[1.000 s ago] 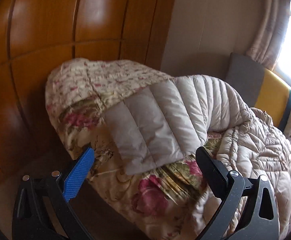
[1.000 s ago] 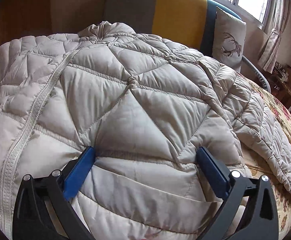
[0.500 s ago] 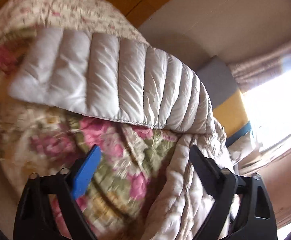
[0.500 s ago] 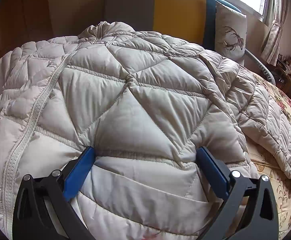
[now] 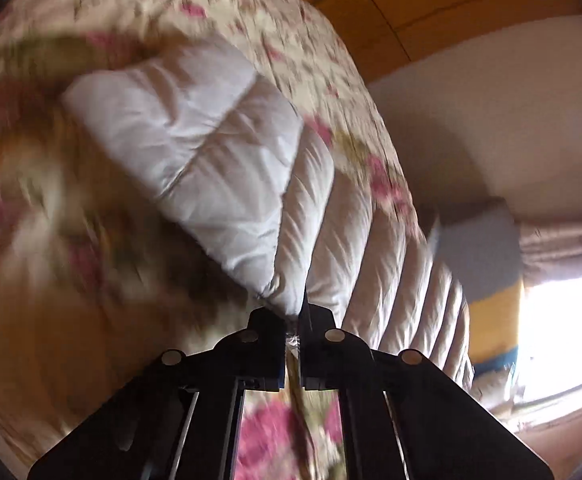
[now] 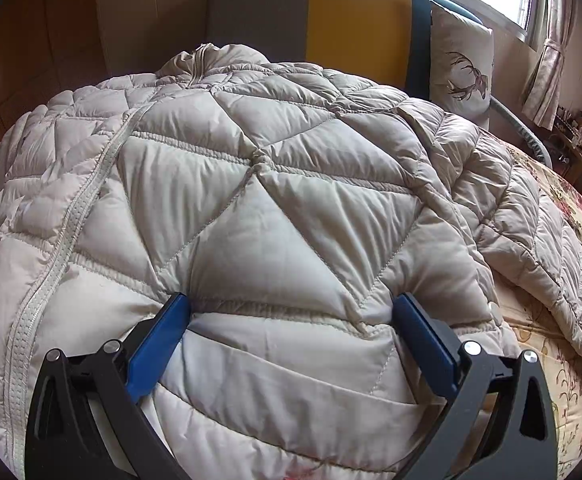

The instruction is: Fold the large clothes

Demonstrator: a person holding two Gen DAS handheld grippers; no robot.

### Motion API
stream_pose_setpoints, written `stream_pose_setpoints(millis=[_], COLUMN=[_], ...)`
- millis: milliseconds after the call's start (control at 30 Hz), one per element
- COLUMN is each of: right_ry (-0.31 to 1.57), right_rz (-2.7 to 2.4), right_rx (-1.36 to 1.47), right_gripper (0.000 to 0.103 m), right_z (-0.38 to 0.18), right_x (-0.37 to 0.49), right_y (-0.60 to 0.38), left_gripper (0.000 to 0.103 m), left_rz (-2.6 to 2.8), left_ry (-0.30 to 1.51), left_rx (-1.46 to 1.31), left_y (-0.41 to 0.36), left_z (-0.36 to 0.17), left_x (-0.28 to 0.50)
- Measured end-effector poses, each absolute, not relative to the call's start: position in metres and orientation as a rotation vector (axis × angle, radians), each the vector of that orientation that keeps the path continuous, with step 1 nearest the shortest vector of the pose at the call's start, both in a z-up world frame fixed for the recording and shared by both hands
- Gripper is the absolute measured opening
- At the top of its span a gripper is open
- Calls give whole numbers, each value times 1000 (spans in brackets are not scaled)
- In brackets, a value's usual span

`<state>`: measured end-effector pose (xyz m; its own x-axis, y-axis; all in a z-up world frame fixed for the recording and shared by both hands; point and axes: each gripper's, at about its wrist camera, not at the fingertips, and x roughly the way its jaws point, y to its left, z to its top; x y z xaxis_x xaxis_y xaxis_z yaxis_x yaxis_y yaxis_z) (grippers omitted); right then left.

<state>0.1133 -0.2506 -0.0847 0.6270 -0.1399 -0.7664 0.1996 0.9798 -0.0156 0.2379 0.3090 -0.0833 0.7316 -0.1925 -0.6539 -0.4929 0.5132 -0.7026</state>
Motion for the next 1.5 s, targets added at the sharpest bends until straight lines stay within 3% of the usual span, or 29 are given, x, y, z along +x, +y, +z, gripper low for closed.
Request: stream_pose_setpoints(millis=[167,300,333,400,467,500,567,633,667,700,733,800,933,1100,1267,1500], right_ry=[882,885,889,885,882,883,882,881,882,882,882,881,881,881,880,879], right_rz=[-181,-175,-175,-177,-175,-176,-176,-178,-177,-177,-177,-176,-176,-176,-176,-177], right_rx=[80,88,87,85,90,89,87,86,87,87,87,87,87,87,88,88], right_gripper=[101,101,101,101,101,101,101,101,101,101,101,101,101,101,101,101], right_z=[-85,-85,-86,-86,-85,-85,-85,-85,-85,-85,-85,-85,-85,-86,-85,-85], right_x=[97,95,96,97,97,97,97,97,97,97,97,97,97,97,97,97], right_y=[-257,-258,-258,-258,-259,-259,-259,-260,-259,-259,-259,-259,-259,-259,-259,-259], left_gripper=[2,4,10,43,62,69,70,70,56,27,17,10,7,6,6,6], left_rz=[189,156,157,114,80,95,141,176,214,269,298,297,322,280,160,-32], left_ry=[737,786,795,752,681,661,641,623,615,637,663,668,675,541,471,456], left_rx=[-919,-879,-881,-935,-974,-980,-1007,-1044,-1063,-1073,-1082,-1141,-1044,-856,-532,-305], left_y=[315,320,320,319,323,324,328,335,341,347,350,358,352,313,230,104], left_z=[-57,-68,-72,-77,-77,-75,-71,-76,-78,-82,-83,-89,-66,11,85,116], left_x=[232,249,251,249,247,247,248,252,254,259,260,265,274,277,288,294])
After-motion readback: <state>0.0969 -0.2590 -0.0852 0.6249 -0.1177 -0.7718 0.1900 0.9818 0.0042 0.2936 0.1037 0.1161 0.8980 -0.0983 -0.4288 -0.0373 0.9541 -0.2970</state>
